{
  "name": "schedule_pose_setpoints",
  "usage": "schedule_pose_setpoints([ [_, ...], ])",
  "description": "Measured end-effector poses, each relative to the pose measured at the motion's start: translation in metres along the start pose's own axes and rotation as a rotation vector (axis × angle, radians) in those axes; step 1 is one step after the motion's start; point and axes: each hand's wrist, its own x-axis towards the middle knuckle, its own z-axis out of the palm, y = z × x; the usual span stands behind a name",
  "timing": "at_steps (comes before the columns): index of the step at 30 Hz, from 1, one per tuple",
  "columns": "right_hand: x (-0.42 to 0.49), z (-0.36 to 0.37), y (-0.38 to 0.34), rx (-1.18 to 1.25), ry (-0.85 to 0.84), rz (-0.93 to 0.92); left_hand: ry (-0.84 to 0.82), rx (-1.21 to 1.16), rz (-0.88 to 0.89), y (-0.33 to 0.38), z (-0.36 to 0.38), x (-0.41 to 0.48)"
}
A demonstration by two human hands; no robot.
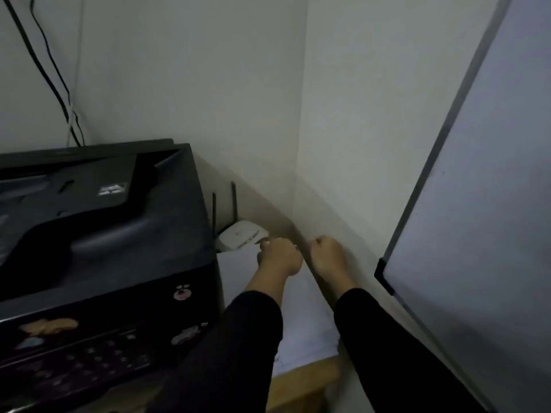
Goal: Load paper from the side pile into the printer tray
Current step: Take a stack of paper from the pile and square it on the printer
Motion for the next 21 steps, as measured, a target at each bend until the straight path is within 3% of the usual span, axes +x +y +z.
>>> schedule_pose_setpoints([
  [6, -0.012, 0.041, 0.047, -0.228, -0.424, 0.273, -0.137, 0.011, -0.250, -0.045, 0.066, -0.005],
  [10, -0.015, 0.061, 0.051, -0.258, -0.551, 0.360, -0.188, 0.022, -0.344, -0.068, 0.089, -0.008],
  [13, -0.015, 0.074, 0.040, -0.278, -0.491, 0.367, -0.187, 0.028, -0.358, -0.074, 0.099, -0.010],
  [18, -0.022, 0.080, 0.021, -0.288, -0.201, 0.320, -0.186, 0.048, -0.363, -0.074, 0.101, -0.008],
  [21, -0.024, 0.084, 0.018, -0.213, -0.165, 0.304, -0.185, 0.046, -0.350, -0.076, 0.102, -0.009],
])
